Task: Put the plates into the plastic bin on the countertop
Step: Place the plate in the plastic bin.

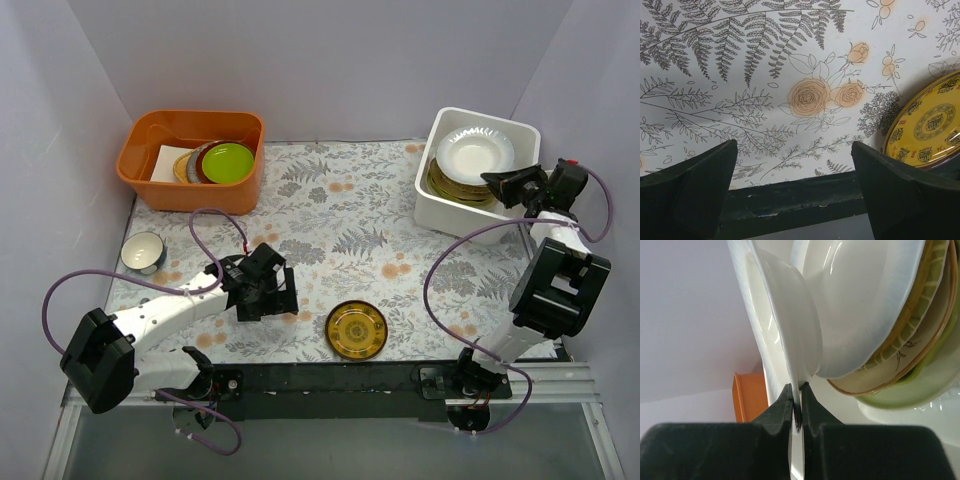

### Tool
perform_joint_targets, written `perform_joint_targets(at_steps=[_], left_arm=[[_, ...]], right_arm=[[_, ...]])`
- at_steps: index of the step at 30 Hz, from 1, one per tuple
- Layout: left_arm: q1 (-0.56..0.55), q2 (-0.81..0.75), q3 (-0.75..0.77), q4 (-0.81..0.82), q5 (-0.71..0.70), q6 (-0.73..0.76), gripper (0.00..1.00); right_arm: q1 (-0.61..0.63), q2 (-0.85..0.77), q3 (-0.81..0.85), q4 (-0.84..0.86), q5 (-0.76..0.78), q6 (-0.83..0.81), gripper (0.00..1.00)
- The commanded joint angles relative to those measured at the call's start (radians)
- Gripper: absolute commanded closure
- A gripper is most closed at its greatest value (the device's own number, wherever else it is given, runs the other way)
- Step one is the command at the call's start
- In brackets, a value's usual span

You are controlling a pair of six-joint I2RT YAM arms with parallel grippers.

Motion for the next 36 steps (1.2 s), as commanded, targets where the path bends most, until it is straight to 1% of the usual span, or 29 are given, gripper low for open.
perform_joint_targets(at_steps=[1,13,21,24,28,31,36], left_arm=[[-0.006,-0.029,-0.012,0.028,0.008,-0.009,0.02],[-0.014,-0.038,-0.031,0.045,0.020,-0.027,0.02],[-0.015,-0.039,-0.032,0.048,0.026,-0.043,0.02],[-0.017,-0.044,-0.031,0.052,0.031,-0.049,0.02],[-0.018,-0.043,-0.035,0.051,0.029,-0.047,0.02],[-0.018,-0.041,-0.040,0.051,0.034,-0.046,0.02],[-0.018,-0.049,-0.043,0.051,0.037,-0.044,0.02]], right_arm=[[-0.004,0.035,0.116,0.142,-0.031,0.042,0.99],[-0.004,0.144,0.179,0.126,-0.005,0.051,0.98],[-0.004,0.181,0.209,0.065,-0.007,0.013,0.92],[-0.004,0.195,0.243,0.025,-0.002,-0.012,0.88],[-0.004,0.219,0.275,-0.010,-0.024,-0.038,0.78],[-0.006,0.226,0.286,-0.033,-0.022,-0.058,0.75],[-0.006,0.236,0.297,-0.064,-0.028,-0.084,0.66]])
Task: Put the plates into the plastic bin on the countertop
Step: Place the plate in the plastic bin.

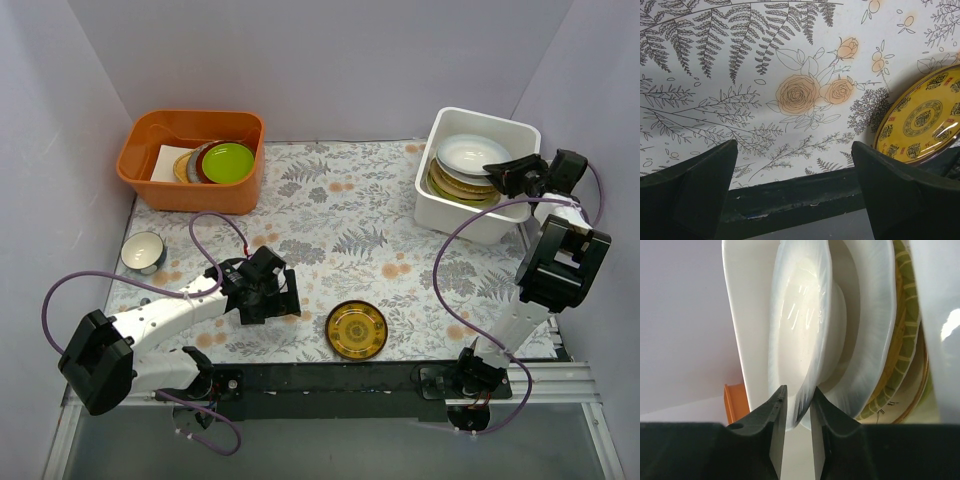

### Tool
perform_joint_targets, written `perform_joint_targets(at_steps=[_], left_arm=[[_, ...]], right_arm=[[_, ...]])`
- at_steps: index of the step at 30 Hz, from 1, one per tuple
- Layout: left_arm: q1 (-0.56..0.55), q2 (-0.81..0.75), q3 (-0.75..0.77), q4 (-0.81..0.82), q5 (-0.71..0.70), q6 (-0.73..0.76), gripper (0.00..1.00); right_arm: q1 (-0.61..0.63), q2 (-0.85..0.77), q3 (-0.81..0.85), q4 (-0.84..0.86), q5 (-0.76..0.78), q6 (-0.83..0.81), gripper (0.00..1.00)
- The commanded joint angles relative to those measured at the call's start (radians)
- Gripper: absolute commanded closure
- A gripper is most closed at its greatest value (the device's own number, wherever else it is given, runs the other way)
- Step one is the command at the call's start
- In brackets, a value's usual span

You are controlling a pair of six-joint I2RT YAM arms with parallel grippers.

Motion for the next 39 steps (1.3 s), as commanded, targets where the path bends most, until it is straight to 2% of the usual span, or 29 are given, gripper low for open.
perform_joint_targets(at_steps=[1,8,12,17,28,39], left_arm=[[-0.005,-0.032,-0.008,0.007,0.003,-0.001,0.02],[-0.006,-0.035,-0.006,0.008,0.009,-0.001,0.02],[-0.006,-0.043,-0.012,0.013,0.009,0.000,0.02],[-0.009,-0.073,-0.023,0.025,0.049,-0.016,0.02],[-0.015,-0.132,-0.018,0.010,0.046,-0.038,0.02],[-0.022,-0.110,0.019,0.048,0.069,-0.027,0.02]], right_arm=[[-0.007,0.006,0.061,0.017,-0.035,-0.046,0.64],[-0.024,-0.030,0.000,0.029,-0.064,-0.037,0.59],[-0.037,-0.076,-0.049,0.034,-0.084,-0.037,0.51],[-0.049,-0.120,-0.103,0.039,-0.104,-0.035,0.50],[-0.076,-0.224,-0.230,0.022,-0.164,-0.048,0.46],[-0.087,-0.454,-0.434,0.123,-0.249,-0.028,0.45]])
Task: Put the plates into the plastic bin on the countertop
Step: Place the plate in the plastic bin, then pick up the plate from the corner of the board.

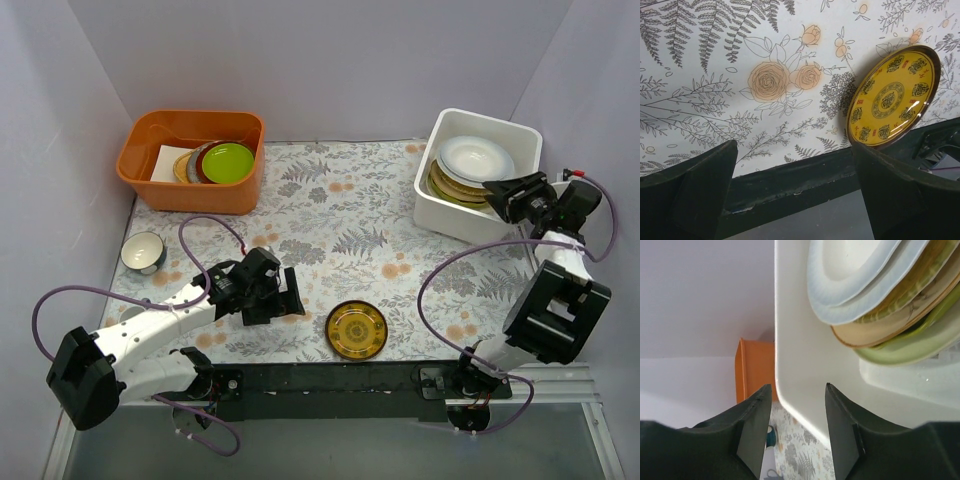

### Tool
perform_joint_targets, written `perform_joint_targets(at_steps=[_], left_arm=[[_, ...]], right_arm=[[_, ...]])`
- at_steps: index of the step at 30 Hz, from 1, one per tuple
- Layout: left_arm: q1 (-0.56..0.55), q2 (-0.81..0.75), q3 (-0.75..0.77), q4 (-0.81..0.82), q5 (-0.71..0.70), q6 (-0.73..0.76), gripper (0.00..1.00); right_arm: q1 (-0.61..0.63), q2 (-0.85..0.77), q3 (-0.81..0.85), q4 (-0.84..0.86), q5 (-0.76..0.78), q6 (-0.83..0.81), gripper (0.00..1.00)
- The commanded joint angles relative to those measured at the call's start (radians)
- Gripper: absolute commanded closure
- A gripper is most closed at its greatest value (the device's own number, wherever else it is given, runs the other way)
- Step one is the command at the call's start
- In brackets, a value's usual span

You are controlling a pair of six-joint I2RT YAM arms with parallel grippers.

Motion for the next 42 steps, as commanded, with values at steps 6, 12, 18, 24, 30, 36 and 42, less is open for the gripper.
perform_joint_targets(at_steps=[6,12,18,24,30,36,42], left_arm=[[-0.020,-0.019,-0.032,0.144,0.056,-0.033,0.02],[-0.041,-0.027,-0.073,0.192,0.059,-0.067,0.02],[-0.075,0.016,-0.073,0.240,0.069,-0.087,0.02],[-0.124,0.083,-0.070,0.294,0.066,-0.121,0.02],[-0.167,0.119,-0.079,0.346,0.052,-0.167,0.03],[-0.196,0.183,-0.086,0.422,0.063,-0.196,0.09],[-0.229,0.272,-0.053,0.450,0.055,-0.202,0.15]], right_arm=[[0.063,-0.233,-0.089,-0.030,-0.101,-0.008,0.44],[0.109,-0.354,-0.150,-0.090,-0.133,-0.055,0.43],[0.141,-0.475,-0.254,-0.144,-0.164,-0.104,0.44],[0.155,-0.603,-0.322,-0.240,-0.167,-0.151,0.44],[0.182,-0.698,-0.398,-0.340,-0.141,-0.249,0.44],[0.190,-0.793,-0.532,-0.412,-0.149,-0.314,0.44],[0.193,-0.867,-0.652,-0.458,-0.159,-0.357,0.44]])
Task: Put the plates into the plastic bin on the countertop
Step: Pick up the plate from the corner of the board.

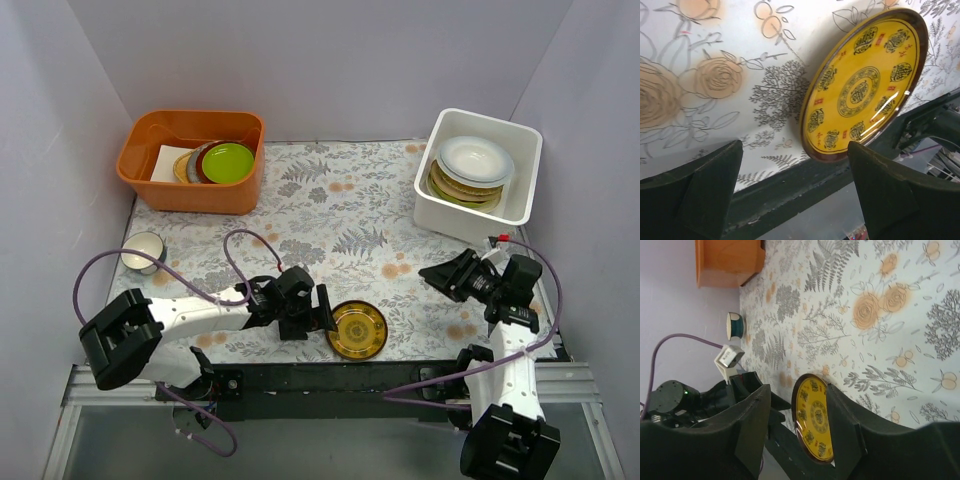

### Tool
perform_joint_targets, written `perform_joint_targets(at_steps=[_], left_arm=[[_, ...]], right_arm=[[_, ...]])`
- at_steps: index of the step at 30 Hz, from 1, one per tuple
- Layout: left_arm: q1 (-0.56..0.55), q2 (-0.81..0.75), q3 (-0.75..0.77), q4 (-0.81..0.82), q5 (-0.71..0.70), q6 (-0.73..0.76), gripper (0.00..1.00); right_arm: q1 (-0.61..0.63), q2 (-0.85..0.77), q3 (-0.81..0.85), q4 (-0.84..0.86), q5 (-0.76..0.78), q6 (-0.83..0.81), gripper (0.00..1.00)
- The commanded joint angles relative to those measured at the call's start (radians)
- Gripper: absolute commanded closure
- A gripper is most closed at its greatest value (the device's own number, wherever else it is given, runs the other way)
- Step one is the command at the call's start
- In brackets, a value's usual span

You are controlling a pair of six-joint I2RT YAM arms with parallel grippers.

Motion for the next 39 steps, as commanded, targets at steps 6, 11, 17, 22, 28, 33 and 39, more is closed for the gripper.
perform_joint_targets(at_steps=[6,11,17,22,28,33,39], left_arm=[[-0.038,0.089,0.050,0.066,-0.013,-0.024,0.36],[-0.045,0.126,0.061,0.094,-0.017,-0.033,0.41],[-0.045,0.153,0.014,0.186,-0.004,-0.065,0.60],[-0.045,0.158,-0.029,0.229,-0.021,-0.087,0.83],[-0.045,0.163,-0.069,0.267,-0.035,-0.093,1.00],[-0.045,0.140,-0.068,0.269,-0.041,-0.096,1.00],[-0.045,0.081,-0.031,0.226,-0.076,-0.091,1.00]], right_arm=[[0.006,-0.078,-0.140,-0.054,-0.038,-0.081,0.44],[0.006,-0.078,-0.191,-0.069,-0.051,-0.112,0.44],[0.008,-0.084,-0.250,-0.057,-0.064,-0.120,0.44],[0.008,-0.075,-0.276,-0.042,-0.065,-0.124,0.44],[0.006,-0.055,-0.299,-0.034,-0.070,-0.149,0.44],[0.008,-0.044,-0.306,-0.058,-0.071,-0.190,0.41],[0.008,-0.024,-0.312,-0.089,-0.087,-0.253,0.30]])
